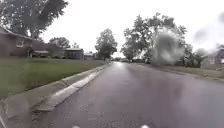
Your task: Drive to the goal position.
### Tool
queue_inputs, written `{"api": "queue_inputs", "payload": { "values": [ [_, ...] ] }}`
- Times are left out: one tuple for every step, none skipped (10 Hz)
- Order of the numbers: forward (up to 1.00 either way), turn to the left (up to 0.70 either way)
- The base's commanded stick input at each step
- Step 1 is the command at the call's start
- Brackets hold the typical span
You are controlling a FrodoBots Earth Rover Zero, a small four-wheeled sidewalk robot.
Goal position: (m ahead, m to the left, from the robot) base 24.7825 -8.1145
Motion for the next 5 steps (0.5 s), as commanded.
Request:
{"api": "queue_inputs", "payload": {
  "values": [
    [0.50, 0.00],
    [0.50, 0.00],
    [0.50, 0.00],
    [0.50, 0.00],
    [0.50, 0.00]
  ]
}}
